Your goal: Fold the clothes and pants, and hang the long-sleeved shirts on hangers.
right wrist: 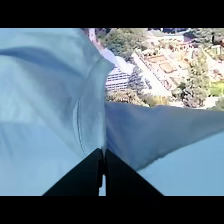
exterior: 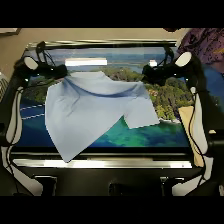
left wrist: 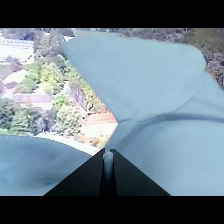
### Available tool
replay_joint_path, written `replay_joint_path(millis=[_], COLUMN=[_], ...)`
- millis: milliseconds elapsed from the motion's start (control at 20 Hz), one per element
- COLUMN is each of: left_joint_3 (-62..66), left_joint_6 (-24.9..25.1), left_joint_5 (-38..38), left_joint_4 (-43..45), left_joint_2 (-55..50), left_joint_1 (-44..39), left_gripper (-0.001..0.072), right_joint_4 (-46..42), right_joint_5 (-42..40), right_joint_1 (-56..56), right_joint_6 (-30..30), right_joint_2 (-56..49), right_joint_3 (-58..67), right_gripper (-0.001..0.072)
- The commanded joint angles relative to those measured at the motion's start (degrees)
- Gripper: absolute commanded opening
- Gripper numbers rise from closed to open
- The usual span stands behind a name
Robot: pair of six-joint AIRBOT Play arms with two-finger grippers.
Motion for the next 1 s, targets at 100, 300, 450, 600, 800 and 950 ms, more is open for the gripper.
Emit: replay_joint_path(millis=[100, 300, 450, 600, 800, 950], left_joint_3=[2.0, 4.3, 3.6, -2.1, -15.3, -22.6], left_joint_6=[-4.1, -4.1, -3.5, -2.4, -2.3, -2.3], left_joint_5=[-1.1, -13.2, -24.3, -31.4, -31.1, -30.6], left_joint_4=[-0.8, -0.2, 2.3, 2.4, 2.3, 2.9], left_joint_2=[-4.2, 1.6, 8.1, 14.8, 23.7, 28.2], left_joint_1=[-0.7, 6.0, 12.9, 19.2, 22.8, 23.2], left_gripper=[0.0431, 0.0617, 0.0616, 0.0615, 0.0615, 0.0615], right_joint_4=[2.5, 2.3, 2.3, 3.2, 5.6, 12.1], right_joint_5=[-7.2, -3.1, 5.6, 12.5, 14.8, 13.0], right_joint_1=[0.0, -3.0, -10.8, -18.3, -19.3, -18.6], right_joint_6=[1.2, -1.2, -7.0, -12.8, -19.8, -23.8], right_joint_2=[-8.0, -4.6, -1.4, -1.9, -7.8, -12.8], right_joint_3=[-0.1, 0.2, 0.1, -0.5, -0.8, -0.8], right_gripper=[0.0030, 0.0255, 0.0322, 0.0365, 0.0418, 0.0418])
